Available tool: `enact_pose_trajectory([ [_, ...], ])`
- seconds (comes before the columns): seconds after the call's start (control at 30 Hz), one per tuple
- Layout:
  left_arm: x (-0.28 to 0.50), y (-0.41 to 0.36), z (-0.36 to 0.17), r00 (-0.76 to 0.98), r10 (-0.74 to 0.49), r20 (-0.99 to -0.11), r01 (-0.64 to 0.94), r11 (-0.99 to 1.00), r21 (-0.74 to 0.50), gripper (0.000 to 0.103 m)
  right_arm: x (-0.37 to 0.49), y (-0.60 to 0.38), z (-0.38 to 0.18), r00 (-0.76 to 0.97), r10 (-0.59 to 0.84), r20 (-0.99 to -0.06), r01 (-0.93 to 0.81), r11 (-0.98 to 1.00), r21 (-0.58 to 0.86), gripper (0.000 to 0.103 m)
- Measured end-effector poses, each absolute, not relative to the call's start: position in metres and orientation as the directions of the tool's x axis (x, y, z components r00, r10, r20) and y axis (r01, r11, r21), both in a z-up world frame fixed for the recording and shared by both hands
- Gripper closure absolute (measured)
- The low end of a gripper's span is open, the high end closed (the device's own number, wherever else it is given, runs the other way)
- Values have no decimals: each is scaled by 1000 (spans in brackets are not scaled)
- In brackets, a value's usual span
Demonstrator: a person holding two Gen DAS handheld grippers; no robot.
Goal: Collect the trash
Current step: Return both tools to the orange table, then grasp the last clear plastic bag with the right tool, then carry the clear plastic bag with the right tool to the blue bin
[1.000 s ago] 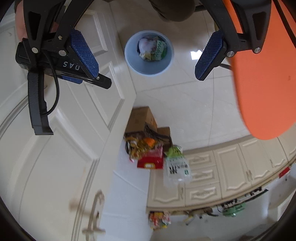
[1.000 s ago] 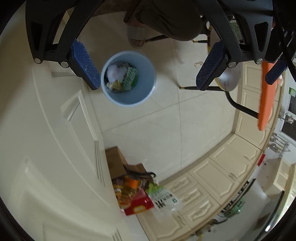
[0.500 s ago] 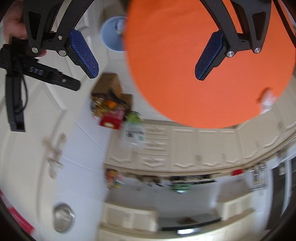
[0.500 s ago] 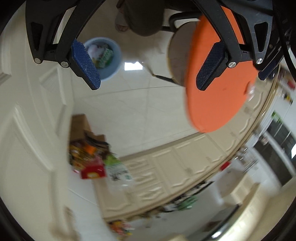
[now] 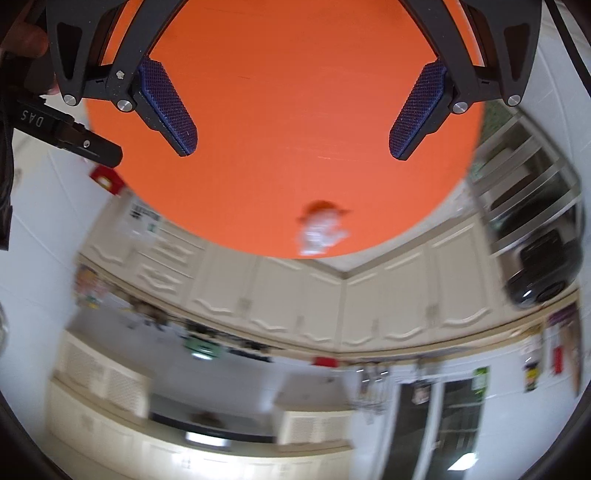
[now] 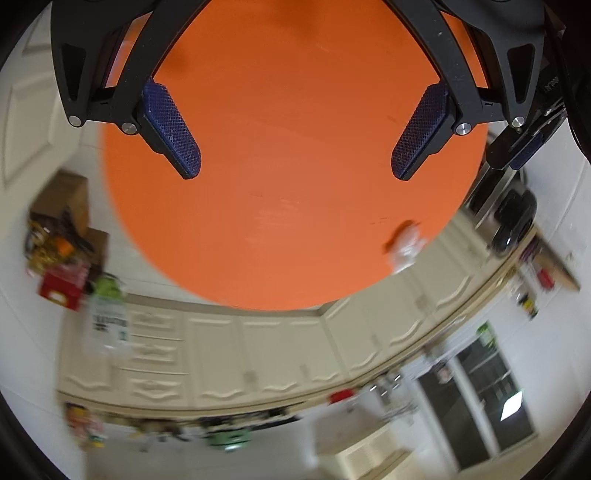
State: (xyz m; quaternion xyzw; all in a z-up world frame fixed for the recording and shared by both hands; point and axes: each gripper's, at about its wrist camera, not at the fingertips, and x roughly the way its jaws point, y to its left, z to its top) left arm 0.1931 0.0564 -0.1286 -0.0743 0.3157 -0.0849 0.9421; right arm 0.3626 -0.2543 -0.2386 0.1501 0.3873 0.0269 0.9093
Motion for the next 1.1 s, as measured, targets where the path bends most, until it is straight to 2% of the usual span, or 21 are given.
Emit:
enact_pose_trajectory([
  [0.23, 223, 103, -131, 785, -132, -605, 7, 979, -204, 1, 448, -161, -251, 645, 205, -736, -52, 973, 225, 0],
  [0.5, 328, 120, -137, 765, -66, -641, -75, 979, -191, 1, 534, -103, -287, 581, 209, -787, -83, 977, 198, 0],
  [0.67, 367, 133, -140, 752, -52, -657, -102, 976, -193, 1, 573, -89, -306, 553, 184, -813, -70, 982, 175, 10],
  [0.7, 368, 135, -141, 750, -50, -659, -103, 976, -191, 1, 579, -88, -308, 548, 177, -818, -66, 983, 169, 15],
  [0.73, 374, 135, -142, 749, -45, -661, -105, 977, -186, 1, 586, -85, -309, 541, 173, -823, -65, 984, 165, 27],
  [0.77, 373, 135, -142, 748, -44, -663, -104, 978, -183, 1, 592, -82, -313, 531, 175, -829, -72, 984, 161, 34],
  [0.8, 373, 137, -144, 746, -44, -665, -103, 978, -181, 1, 596, -78, -316, 522, 177, -835, -86, 984, 155, 33],
  [0.83, 375, 137, -144, 744, -44, -667, -103, 978, -180, 1, 596, -77, -316, 534, 165, -829, -99, 986, 132, 41],
  [0.93, 380, 138, -144, 741, -44, -670, -106, 978, -182, 1, 589, -76, -315, 542, 181, -821, -131, 983, 131, 78],
  [1.1, 369, 125, -137, 743, -68, -666, -73, 981, -181, 1, 545, -117, -312, 547, 264, -794, -134, 964, 228, 79],
])
